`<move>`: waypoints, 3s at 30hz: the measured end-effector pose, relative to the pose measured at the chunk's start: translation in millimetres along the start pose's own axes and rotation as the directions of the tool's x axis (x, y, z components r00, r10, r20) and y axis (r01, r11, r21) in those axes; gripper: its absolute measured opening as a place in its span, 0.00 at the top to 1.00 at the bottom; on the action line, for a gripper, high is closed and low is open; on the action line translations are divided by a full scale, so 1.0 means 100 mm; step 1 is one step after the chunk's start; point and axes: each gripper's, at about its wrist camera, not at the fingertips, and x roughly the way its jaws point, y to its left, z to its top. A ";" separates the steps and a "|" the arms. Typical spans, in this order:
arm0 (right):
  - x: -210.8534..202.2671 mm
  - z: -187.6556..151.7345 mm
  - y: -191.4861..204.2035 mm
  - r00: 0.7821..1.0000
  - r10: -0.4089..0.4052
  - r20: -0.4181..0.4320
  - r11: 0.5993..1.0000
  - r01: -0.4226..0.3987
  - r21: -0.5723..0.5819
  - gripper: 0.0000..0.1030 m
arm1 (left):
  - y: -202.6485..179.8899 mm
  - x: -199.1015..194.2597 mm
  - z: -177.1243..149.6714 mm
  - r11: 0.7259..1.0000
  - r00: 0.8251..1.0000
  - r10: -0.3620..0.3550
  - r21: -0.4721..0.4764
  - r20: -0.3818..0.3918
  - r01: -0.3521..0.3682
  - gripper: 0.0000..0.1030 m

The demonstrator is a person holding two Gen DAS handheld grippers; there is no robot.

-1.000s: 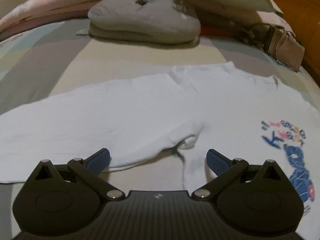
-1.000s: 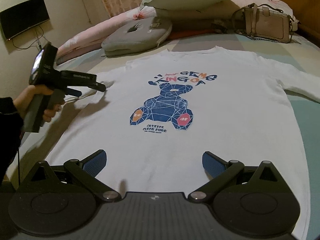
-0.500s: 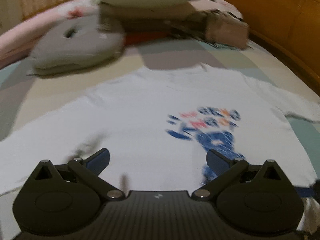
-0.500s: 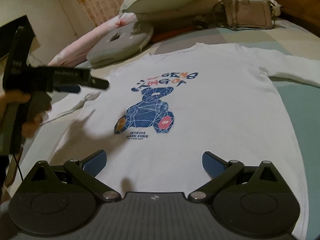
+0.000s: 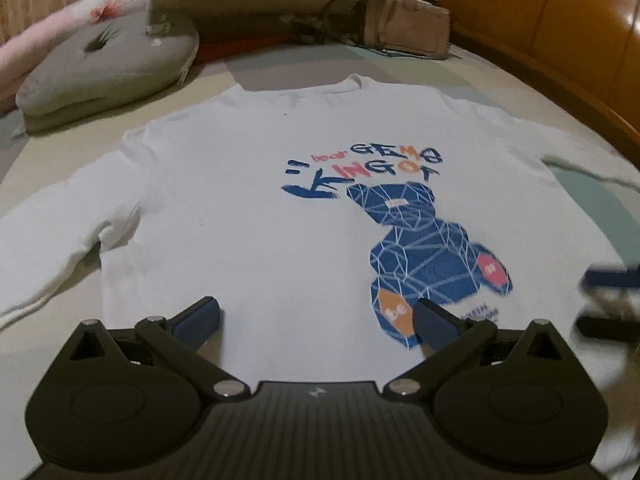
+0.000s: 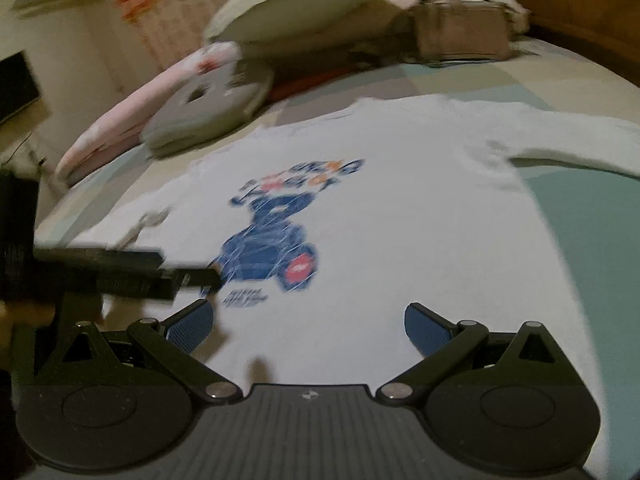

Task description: Fold clothes

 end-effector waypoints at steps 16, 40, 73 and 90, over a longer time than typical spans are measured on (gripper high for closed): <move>0.00 1.53 -1.75 0.838 -0.541 -0.065 0.835 0.545 0.080 0.00 | -0.06 -0.16 -0.07 0.995 0.995 0.019 0.097 0.095 -0.028 0.01; 0.52 1.67 -2.52 0.816 -0.551 -0.175 0.795 0.577 0.186 0.00 | -0.13 -0.11 -0.09 0.991 0.994 0.013 0.131 0.109 -0.027 0.01; 0.56 1.66 -2.02 0.812 -0.557 -0.177 0.821 0.570 0.034 0.00 | -0.10 -0.25 -0.04 0.992 0.990 0.003 0.121 0.141 -0.020 0.01; 0.14 1.42 -2.88 0.778 -0.616 -0.129 0.758 0.629 0.176 0.00 | -0.13 -0.18 -0.07 0.991 0.992 0.004 0.135 0.125 -0.021 0.01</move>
